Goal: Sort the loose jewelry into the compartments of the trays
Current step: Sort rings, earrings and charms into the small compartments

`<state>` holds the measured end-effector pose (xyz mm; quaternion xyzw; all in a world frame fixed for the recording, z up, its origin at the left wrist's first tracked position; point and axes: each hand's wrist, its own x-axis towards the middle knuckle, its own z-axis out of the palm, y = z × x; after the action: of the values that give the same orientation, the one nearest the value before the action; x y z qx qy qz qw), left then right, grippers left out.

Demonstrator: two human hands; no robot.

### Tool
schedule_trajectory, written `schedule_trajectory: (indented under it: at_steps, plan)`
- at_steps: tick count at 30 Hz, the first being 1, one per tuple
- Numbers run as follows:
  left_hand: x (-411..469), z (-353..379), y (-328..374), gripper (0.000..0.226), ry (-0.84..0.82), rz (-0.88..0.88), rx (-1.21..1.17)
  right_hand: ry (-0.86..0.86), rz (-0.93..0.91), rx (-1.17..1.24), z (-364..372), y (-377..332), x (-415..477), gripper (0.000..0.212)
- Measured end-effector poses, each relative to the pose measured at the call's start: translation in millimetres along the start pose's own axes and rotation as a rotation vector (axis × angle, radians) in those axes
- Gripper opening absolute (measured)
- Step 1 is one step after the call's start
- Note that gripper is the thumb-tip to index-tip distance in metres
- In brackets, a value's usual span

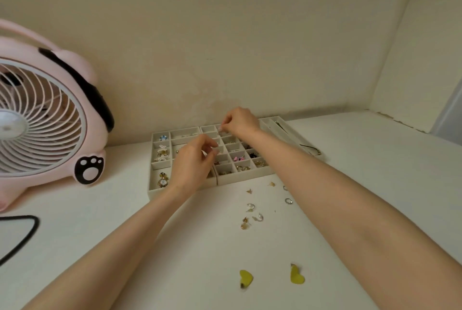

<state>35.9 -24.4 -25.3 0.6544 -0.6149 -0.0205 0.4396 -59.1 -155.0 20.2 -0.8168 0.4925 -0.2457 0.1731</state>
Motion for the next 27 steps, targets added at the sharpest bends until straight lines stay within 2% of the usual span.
schedule_trajectory:
  at_steps: [5,12,19,27]
  plan:
    - [4,-3,-6,0.007,-0.008,-0.072,-0.007,-0.022,0.031,-0.065,24,-13,20,0.014]
    - [5,-4,-3,0.008,-0.039,-0.071,-0.036,0.005,0.007,-0.055,22,-10,10,0.017]
    - [1,-6,9,0.008,-0.123,0.008,-0.048,0.052,-0.009,0.256,-7,11,-60,0.008]
    - [-13,2,36,0.011,-0.217,0.132,-0.058,0.057,-0.009,0.258,-21,42,-135,0.005]
